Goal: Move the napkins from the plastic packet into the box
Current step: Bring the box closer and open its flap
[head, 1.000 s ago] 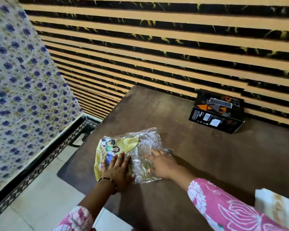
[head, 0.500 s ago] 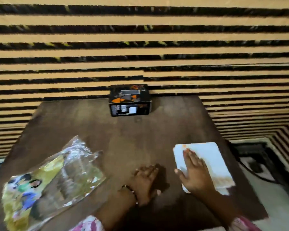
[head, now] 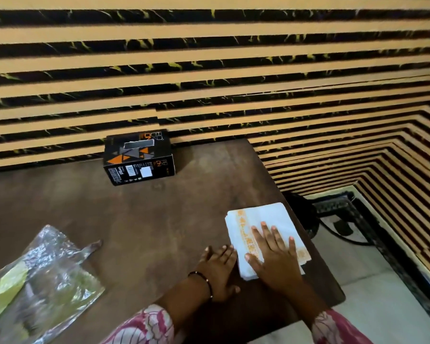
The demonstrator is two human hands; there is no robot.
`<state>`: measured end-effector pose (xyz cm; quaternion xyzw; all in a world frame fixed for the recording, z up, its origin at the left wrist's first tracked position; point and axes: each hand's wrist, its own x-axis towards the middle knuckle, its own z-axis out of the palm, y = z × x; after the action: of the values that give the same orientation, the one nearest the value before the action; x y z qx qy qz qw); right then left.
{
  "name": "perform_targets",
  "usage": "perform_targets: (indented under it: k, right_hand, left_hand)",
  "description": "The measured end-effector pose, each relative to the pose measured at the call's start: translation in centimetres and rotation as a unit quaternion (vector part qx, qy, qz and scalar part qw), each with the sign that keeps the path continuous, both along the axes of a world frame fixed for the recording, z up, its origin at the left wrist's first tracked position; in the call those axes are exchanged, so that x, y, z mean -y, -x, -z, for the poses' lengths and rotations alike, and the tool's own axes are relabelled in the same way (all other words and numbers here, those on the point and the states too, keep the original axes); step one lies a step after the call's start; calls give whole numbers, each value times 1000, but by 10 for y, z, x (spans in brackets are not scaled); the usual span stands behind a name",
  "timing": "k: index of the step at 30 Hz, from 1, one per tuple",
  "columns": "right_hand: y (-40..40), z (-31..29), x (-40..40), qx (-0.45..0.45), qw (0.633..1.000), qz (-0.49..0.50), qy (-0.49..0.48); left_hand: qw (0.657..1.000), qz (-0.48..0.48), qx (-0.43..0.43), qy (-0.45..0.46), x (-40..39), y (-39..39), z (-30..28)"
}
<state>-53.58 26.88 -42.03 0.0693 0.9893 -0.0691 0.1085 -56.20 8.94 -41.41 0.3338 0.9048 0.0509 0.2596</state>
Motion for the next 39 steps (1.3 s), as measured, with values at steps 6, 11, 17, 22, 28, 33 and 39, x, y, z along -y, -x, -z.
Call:
perform_targets:
  k: [6,11,17,22,28,33,39]
  right_hand:
    - [26,-26,34,-49,997,-60,19]
    - [88,-55,91,-89,976,-171,102]
    - [182,-81,153,-4,951,-75,301]
    - [236,-95,188,20,854,64,515]
    - [271,-75,204,-5,853,116,509]
    - [271,-65,201,-8,849,119,515]
    - [236,-60,181,-5,857,94,506]
  left_hand:
    - [991,-123,-24,-38,32,19,-7]
    - [919,-361,-130,-93,95,77,-27]
    - [810,-528,-134,-219,171,147,-57]
    - [754,-568,-94,-316,210,186,-77]
    - [785,-523,-53,-328,228,214,-64]
    - [769,-538,-48,-342,221,207,-56]
    - [781,-516,-67,-345,205,167,-52]
